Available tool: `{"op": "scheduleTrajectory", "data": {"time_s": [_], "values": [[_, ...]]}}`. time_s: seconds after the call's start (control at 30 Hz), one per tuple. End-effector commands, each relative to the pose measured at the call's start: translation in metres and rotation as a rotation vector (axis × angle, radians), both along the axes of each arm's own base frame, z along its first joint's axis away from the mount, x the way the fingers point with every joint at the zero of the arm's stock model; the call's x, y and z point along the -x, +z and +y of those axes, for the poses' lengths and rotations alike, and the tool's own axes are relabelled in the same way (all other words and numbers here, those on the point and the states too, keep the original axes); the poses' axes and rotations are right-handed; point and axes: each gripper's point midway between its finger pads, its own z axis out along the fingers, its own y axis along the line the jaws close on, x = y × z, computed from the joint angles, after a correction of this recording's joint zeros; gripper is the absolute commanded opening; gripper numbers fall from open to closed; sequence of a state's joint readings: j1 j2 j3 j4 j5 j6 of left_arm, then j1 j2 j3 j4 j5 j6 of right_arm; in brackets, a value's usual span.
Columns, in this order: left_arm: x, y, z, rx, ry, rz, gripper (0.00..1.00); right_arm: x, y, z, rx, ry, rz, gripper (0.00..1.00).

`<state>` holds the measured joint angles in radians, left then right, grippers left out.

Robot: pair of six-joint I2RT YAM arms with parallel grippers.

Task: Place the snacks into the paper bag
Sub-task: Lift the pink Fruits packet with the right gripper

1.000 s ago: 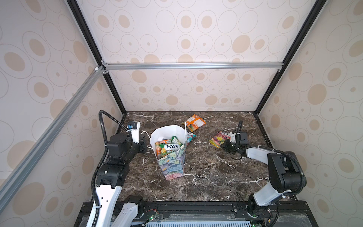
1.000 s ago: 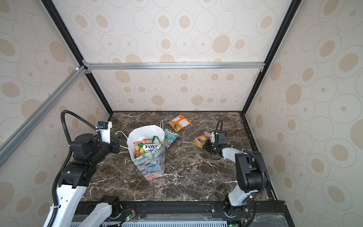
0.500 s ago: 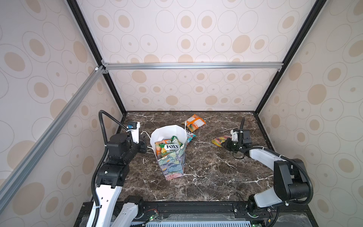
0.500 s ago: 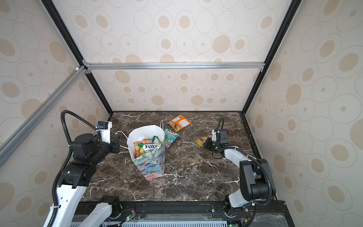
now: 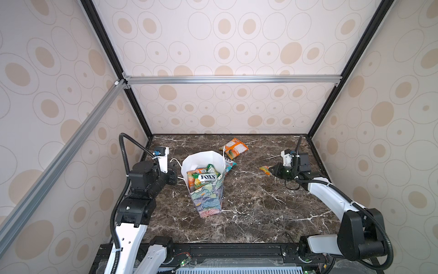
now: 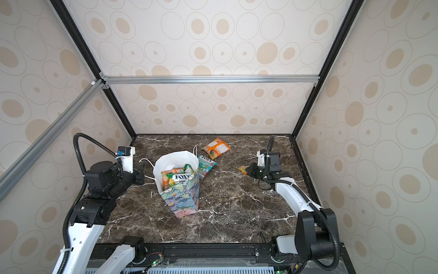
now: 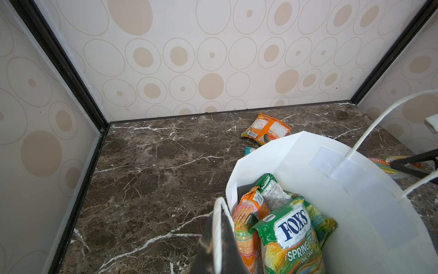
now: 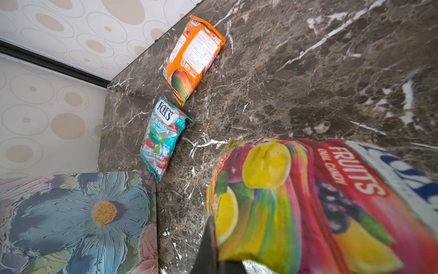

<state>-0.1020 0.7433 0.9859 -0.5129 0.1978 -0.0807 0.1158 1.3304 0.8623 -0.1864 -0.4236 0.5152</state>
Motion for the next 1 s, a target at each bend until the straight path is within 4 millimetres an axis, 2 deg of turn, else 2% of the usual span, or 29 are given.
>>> {"op": "scheduleTrajectory", "data": {"time_s": [0.0, 0.27, 0.53, 0.8, 0.83, 0.97], "values": [[0.004, 0.012, -0.002, -0.001, -0.015, -0.028, 0.00, -0.001, 0.028, 0.001, 0.000, 0.029, -0.066, 0.00], [0.003, 0.012, -0.002, -0.002, -0.016, -0.026, 0.00, 0.004, 0.043, 0.009, 0.001, 0.064, -0.098, 0.00], [0.003, 0.012, -0.003, -0.001, -0.018, -0.026, 0.00, 0.013, 0.072, 0.032, 0.057, 0.147, -0.162, 0.00], [0.005, 0.013, -0.003, 0.000, -0.018, -0.032, 0.00, 0.022, 0.115, 0.046, 0.093, 0.195, -0.260, 0.00], [0.005, 0.013, -0.002, 0.000, -0.018, -0.033, 0.00, 0.028, 0.123, 0.057, 0.095, 0.229, -0.280, 0.00], [0.004, 0.014, -0.003, 0.002, -0.018, -0.035, 0.00, 0.038, 0.151, 0.071, 0.125, 0.269, -0.348, 0.00]]}}
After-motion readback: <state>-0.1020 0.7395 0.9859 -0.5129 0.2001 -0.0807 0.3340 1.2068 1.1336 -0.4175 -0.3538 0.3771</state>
